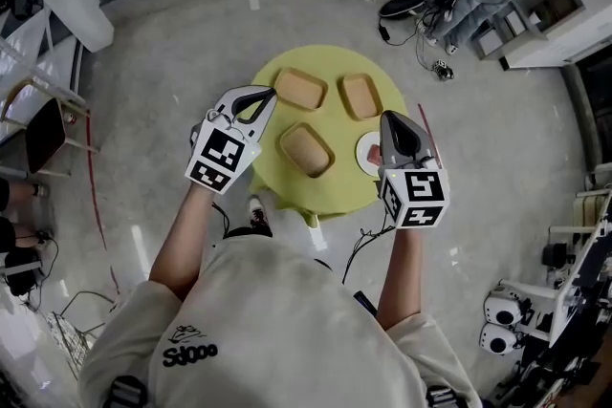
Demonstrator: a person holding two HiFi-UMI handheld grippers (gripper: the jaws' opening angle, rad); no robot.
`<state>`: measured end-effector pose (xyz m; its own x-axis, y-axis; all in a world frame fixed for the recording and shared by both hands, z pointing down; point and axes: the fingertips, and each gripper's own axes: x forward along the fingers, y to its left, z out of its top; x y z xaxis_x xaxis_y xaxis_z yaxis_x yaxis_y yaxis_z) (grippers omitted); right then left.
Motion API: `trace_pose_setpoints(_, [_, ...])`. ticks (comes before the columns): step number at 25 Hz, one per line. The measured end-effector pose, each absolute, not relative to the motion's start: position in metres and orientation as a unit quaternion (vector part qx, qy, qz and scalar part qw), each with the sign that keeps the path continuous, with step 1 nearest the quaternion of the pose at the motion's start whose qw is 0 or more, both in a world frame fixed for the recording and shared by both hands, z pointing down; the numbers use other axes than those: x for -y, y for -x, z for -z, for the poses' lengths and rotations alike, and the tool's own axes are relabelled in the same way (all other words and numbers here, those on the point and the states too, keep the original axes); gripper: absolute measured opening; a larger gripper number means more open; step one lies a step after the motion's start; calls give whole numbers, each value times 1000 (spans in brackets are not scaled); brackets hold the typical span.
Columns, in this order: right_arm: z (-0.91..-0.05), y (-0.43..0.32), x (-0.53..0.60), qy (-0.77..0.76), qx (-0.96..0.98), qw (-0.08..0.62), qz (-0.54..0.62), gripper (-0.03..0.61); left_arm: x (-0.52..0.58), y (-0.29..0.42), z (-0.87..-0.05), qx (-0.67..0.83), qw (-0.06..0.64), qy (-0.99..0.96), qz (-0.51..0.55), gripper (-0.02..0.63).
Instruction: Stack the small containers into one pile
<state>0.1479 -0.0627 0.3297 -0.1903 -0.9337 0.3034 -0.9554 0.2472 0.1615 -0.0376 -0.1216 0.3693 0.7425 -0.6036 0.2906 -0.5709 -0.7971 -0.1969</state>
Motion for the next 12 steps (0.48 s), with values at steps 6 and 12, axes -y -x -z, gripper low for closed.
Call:
trace_pose_setpoints(6, [-346,-164,86,-621,761,181,-45,11,141,18,-389,-294,33,938,181,6])
trace_pose_setpoints(12, [-376,-192,112,-608,764,207,-65,11,162,-2,-408,-310,10,931,191,6])
